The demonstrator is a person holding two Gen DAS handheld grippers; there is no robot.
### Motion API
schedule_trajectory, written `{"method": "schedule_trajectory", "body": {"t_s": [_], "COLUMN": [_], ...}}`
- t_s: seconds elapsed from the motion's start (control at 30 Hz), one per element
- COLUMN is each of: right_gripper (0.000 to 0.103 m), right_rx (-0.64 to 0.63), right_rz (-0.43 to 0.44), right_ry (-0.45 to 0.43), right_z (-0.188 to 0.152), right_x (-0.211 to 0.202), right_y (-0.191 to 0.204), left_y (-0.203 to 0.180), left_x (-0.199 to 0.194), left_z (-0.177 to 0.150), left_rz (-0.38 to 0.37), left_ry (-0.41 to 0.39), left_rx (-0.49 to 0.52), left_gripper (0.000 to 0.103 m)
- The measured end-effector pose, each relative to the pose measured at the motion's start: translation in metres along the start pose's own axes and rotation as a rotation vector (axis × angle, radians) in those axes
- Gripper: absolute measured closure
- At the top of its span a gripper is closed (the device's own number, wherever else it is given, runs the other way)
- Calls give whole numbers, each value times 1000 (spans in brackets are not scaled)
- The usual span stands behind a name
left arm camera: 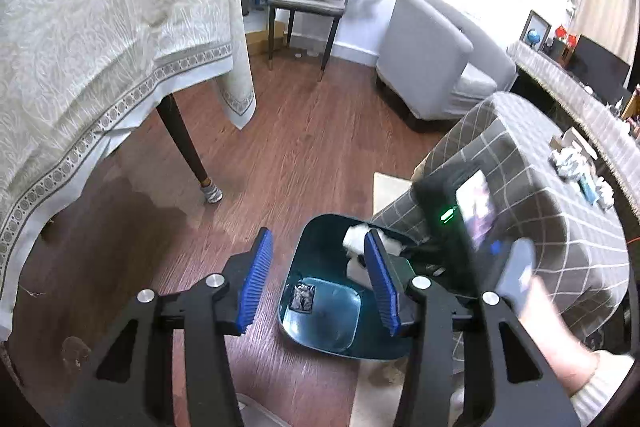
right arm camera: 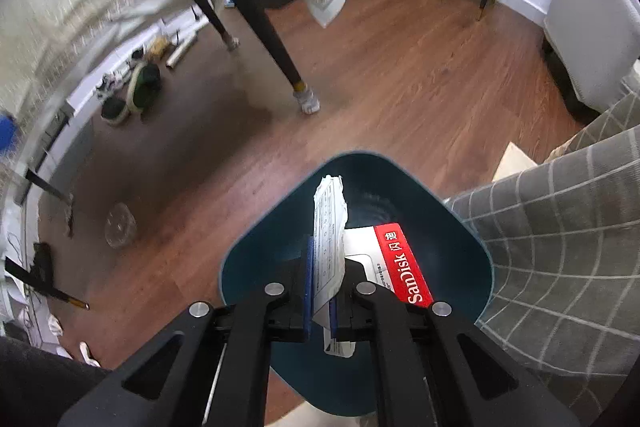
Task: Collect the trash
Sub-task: 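Move the SanDisk box over the bin and open the right tool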
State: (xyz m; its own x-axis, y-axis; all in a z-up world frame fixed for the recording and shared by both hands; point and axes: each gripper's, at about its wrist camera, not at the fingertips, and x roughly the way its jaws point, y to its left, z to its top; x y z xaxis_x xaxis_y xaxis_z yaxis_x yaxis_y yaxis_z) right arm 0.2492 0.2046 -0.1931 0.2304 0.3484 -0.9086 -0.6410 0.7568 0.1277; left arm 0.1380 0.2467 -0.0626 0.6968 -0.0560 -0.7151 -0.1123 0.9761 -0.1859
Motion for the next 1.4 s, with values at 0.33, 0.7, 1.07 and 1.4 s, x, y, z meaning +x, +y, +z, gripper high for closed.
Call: {"method": "schedule_trajectory", "body": {"t_s": [0.33,0.7,1.07,1.4], "right_gripper": [96,90,77,72], "right_rx": [-32,-25,-48,-92], "right_rz": [-50,-98,-69,-28], "right_ry": [173,250,146,-128], "right_z": [-30,-54,-54,-31], "right_x": [51,70,27,-82], "right_y": [4,-8,-4,12], "left_y": [3,-4,-19,-43], "left_x": [-26,-42,-57,-69], "left_z": [13,24,37,51], "left_rz": [-40,-50,-53,-70], "left_ry": [-67,-107,-158,-217], "left_rx": [-33,-21,4,7], "left_gripper": [55,54,46,33]}}
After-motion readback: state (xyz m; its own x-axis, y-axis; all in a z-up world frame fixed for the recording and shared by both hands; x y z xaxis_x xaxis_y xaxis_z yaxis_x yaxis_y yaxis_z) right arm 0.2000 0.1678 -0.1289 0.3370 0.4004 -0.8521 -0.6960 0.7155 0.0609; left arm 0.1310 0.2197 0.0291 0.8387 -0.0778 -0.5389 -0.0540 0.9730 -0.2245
